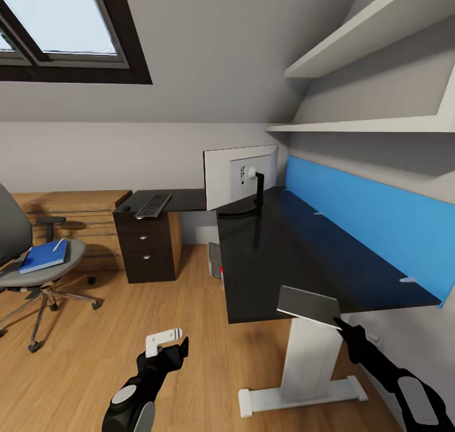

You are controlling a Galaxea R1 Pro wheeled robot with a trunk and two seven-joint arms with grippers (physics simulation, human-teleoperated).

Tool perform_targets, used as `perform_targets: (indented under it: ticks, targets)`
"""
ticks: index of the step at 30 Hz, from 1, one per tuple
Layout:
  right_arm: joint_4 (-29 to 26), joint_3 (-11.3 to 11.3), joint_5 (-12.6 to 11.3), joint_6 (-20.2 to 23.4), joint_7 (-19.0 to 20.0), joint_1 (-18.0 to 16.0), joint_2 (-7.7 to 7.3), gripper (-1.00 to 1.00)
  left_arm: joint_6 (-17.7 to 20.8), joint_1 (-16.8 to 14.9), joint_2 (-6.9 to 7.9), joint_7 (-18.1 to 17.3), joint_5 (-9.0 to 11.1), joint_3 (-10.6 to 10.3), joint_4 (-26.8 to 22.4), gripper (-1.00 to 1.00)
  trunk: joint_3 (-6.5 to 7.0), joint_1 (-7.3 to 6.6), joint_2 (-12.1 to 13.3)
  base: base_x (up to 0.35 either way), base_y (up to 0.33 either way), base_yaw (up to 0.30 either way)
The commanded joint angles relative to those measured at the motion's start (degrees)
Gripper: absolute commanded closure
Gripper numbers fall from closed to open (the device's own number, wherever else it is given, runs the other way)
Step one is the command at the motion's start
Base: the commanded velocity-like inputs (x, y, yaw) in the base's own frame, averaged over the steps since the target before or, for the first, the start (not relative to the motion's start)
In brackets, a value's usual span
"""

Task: In the bedroom, organize the workspace by keeping the computer under the desk, ensuring the monitor is on the desk, placing the keyboard on the desk next to the monitor, placing the mouse on the desk next to the keyboard, moving the folder from the swivel chair onto the desk next to the mouse, stacking the notebook on top of the folder with the pen on top of the notebook, and positioning the swivel chair next to the desk.

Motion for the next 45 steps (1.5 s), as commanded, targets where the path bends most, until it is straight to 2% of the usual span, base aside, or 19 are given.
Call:
perform_targets:
  ticks: [1, 6, 10, 23, 24, 25, 30, 34, 39, 45]
  targets:
    - [0.02, -0.19, 0.22, 0.31, 0.02, -0.05, 0.03, 1.00, 0.17, -0.04, 0.01, 0.54, 0.61, -0.08, -0.06, -1.00, -0.06, 0.00, -0.03, 0.000, 0.000, 0.000]
    - [-0.80, -0.21, 0.28, 0.17, 0.29, -0.05, 0.27, 1.00, 0.12, -0.04, 0.01, 0.54, 0.61, -0.08, -0.05, -1.00, 0.47, -0.66, 1.17, 0.000, 0.000, 0.000]
    - [-7.05, -0.25, 0.71, 0.18, 0.08, -0.05, 3.33, 1.00, 0.11, -0.04, -0.03, 0.54, 0.61, -0.12, -0.04, -1.00, 1.19, -1.54, 2.78, 0.000, 0.000, 0.000]
    - [-8.47, 0.61, 0.72, 0.20, 0.16, -0.03, 5.12, 1.00, 0.11, -0.04, -0.07, 0.54, 0.52, -0.17, 0.04, -1.00, 3.53, -4.40, 7.99, 0.000, 0.000, 0.000]
    - [-8.48, 0.91, 0.73, 0.22, 0.12, -0.01, 5.28, 1.00, 0.11, -0.04, -0.08, 0.54, 0.52, -0.17, 0.04, -1.00, 3.71, -4.62, 8.39, 0.000, 0.000, 0.000]
    - [-8.58, 2.76, 0.79, 0.42, 0.05, -0.04, 5.46, 1.00, 0.11, -0.04, -0.08, 0.54, 0.52, -0.17, 0.11, -1.00, 3.71, -4.62, 8.39, 0.000, 0.000, 0.000]
    - [-8.60, 6.42, 0.58, 0.40, 0.46, -0.04, 5.87, 1.00, -0.13, -0.04, -0.08, 0.48, 0.38, -0.40, 0.76, -1.00, 3.71, -4.62, 8.39, 0.000, 0.000, 0.000]
    - [-8.68, 9.81, 0.56, 0.37, 1.37, -0.05, 7.69, 1.00, -0.22, -0.04, -0.08, 0.30, 0.33, -0.73, 2.17, -1.00, 3.71, -4.62, 8.39, 0.029, 0.037, 0.000]
    - [-8.61, 11.15, 0.47, 0.23, 2.49, -0.04, 9.44, 1.00, -0.24, -0.04, -0.08, 0.22, 0.34, -0.85, 2.60, -1.00, 3.71, -4.62, 8.39, 0.138, 0.216, 0.000]
    - [-8.58, 11.48, 0.48, 0.20, 3.65, 0.02, 9.86, 1.00, -0.24, -0.04, -0.08, 0.40, 0.34, -0.87, 2.66, -1.00, 3.71, -4.62, 8.39, 0.178, 0.292, 0.000]
